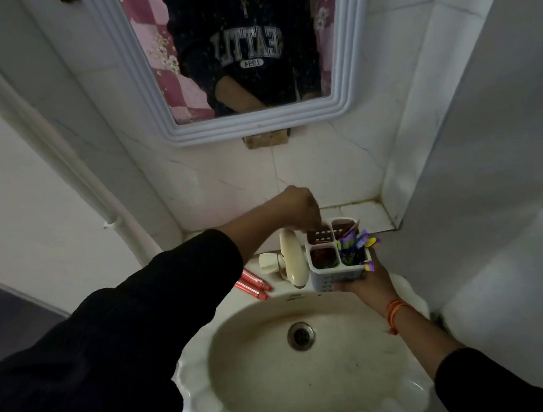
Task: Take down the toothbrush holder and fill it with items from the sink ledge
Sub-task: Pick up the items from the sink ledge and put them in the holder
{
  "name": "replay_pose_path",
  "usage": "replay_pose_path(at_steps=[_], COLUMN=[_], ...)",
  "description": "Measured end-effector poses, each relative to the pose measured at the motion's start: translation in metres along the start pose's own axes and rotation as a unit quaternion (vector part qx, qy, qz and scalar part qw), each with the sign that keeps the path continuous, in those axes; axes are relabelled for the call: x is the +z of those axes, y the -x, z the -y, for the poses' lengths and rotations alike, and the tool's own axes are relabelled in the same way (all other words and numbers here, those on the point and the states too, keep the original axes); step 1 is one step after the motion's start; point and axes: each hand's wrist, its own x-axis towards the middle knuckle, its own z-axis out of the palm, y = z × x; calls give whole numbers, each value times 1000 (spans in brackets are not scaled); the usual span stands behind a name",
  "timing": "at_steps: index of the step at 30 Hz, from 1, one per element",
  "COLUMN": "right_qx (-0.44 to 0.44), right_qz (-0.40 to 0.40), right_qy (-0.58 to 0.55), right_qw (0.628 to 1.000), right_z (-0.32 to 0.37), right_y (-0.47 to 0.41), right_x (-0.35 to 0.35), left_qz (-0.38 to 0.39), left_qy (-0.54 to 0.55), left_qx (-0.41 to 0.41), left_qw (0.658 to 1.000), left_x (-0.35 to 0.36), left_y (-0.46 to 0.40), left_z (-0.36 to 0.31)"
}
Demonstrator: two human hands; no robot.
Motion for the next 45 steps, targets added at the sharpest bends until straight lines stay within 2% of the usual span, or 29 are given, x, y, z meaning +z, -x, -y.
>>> replay_pose_path(at_steps=[2,5,8,11,16,21,23,25,29,34,45], right_qx=[5,2,-5,-7,2,7,6,1,-2,56,15], right_qz=[0,-5,-9,-11,-14,-11,-11,-6,-6,-1,-9], right_qy=[-1,7,14,12,-10,-18,-14,-12,-11,-49,-38], right_qw=[1000,1000,1000,1000,1000,1000,1000,1000,1000,997,999], right_z=[0,-2,-3,-2,2,5,5,6,9,15,24], right_y=[1,0,0,1,1,2,3,4,6,9,15], right_x=[0,1,0,0,2,3,3,2,3,3,4], left_qz=[-39,-92,-63,-28,-48,-34,-60,-88,-85,-107,-192], left_qy=[55,-13,-85,-82,-110,-118,-145,-197,-237,-214,-137], left_qx=[-27,-56,-100,-141,-152,-188,-192,-183,-165,-109,8], left_qw=[997,994,989,986,981,974,969,959,954,965,972], left_x=[-5,2,17,33,70,75,77,78,70,32,-57], left_y=[1,3,0,-7,-13,-17,-15,-12,-10,-1,29], left_z=[25,70,108,132,154,157,158,159,153,122,8])
